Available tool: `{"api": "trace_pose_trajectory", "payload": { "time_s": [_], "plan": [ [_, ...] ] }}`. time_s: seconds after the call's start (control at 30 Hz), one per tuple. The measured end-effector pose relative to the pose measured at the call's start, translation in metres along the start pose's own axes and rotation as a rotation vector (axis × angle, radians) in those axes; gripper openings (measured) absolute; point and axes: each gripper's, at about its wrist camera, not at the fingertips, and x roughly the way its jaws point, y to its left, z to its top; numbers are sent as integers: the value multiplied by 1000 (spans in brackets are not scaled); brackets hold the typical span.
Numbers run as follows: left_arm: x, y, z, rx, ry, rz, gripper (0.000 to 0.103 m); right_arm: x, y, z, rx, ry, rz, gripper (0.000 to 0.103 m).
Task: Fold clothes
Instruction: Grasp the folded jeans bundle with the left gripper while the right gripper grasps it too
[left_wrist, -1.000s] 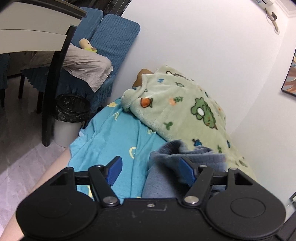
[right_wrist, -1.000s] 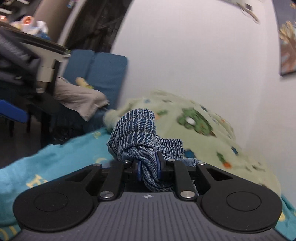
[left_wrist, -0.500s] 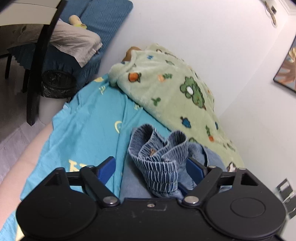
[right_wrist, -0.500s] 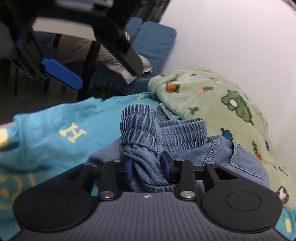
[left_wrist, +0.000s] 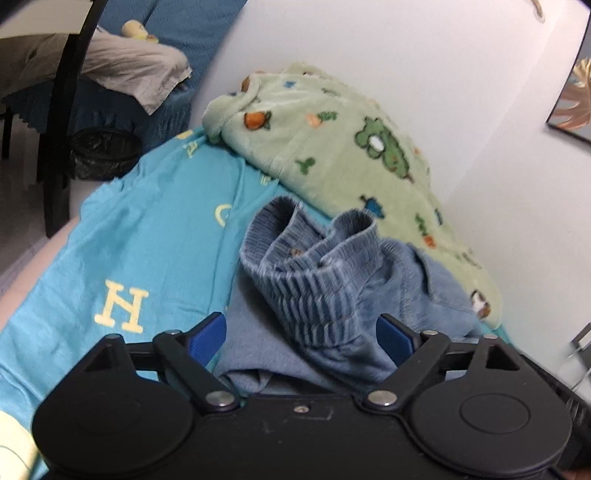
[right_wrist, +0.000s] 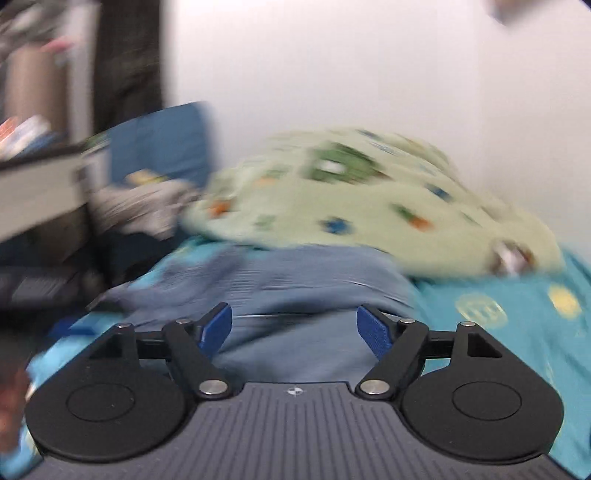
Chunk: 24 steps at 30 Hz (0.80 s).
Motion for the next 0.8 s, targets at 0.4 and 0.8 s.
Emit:
{"api": "trace_pose_trajectory", "payload": {
  "time_s": [0.4,0.8],
  "plan": [
    [28,22,-7,-114,57,-33,89,54,-93,-26,668,94,119,80],
    [41,26,-7,-140,90,-36,81,72,-96,-38,743,132,133,83]
  ]
}}
